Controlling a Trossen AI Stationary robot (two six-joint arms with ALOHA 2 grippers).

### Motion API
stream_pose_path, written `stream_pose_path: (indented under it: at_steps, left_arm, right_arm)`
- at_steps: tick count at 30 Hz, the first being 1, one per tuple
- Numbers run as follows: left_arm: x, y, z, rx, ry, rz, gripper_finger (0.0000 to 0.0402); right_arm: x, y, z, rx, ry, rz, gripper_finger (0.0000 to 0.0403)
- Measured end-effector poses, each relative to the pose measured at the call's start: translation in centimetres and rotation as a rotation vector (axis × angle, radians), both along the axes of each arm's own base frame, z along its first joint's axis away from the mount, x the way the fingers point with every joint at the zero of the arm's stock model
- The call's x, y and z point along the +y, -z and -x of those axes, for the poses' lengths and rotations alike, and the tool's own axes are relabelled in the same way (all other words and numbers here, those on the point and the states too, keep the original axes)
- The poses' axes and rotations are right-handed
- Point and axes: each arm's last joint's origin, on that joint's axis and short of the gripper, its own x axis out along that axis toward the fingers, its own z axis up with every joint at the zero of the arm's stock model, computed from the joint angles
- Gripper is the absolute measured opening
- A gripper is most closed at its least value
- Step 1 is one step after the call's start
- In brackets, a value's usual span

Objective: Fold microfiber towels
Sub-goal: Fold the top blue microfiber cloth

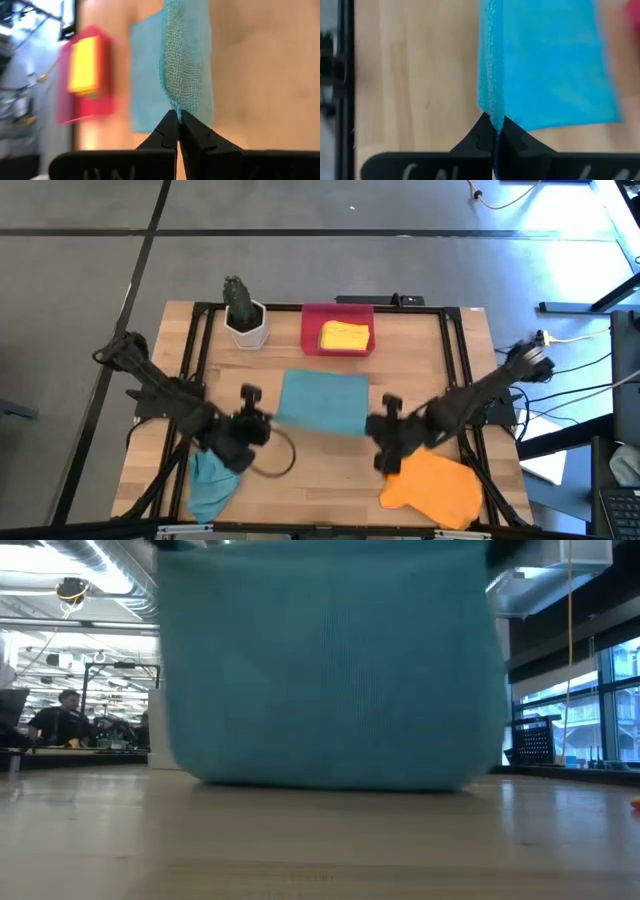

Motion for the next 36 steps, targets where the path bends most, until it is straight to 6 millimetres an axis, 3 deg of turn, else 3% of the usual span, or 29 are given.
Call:
stream_pose_path:
  at_steps: [7, 11, 20, 25, 31, 36]
  left_arm:
    - [-3.3, 6.2, 1.6, -0.068, 0.079, 0.219, 0.0]
    - [-3.7, 9.2, 2.3, -0.06, 0.151, 0.294, 0.0]
    - [-4.0, 9.4, 2.0, -0.089, 0.192, 0.343, 0.0]
    - [-3.2, 9.4, 1.3, -0.078, 0.21, 0.285, 0.0]
    - [-0.8, 10.2, -0.1, -0.015, 0.167, 0.309, 0.0]
    - [1.6, 10.6, -1.3, 0.009, 0.142, 0.238, 0.0]
  right_arm:
    - [6.3, 8.3, -2.5, 0.154, -0.149, -0.04, 0.0005]
    - [7.7, 11.0, -3.3, 0.176, -0.238, -0.056, 0.0005]
    - [7.0, 10.9, -4.8, 0.1, -0.318, -0.024, 0.0006]
    - [5.8, 10.9, -4.2, 0.125, -0.28, 0.106, 0.0003]
    - [3.8, 12.1, -1.8, -0.034, -0.285, -0.008, 0.0003]
    - [0.4, 13.4, 1.1, -0.153, -0.226, -0.106, 0.0004]
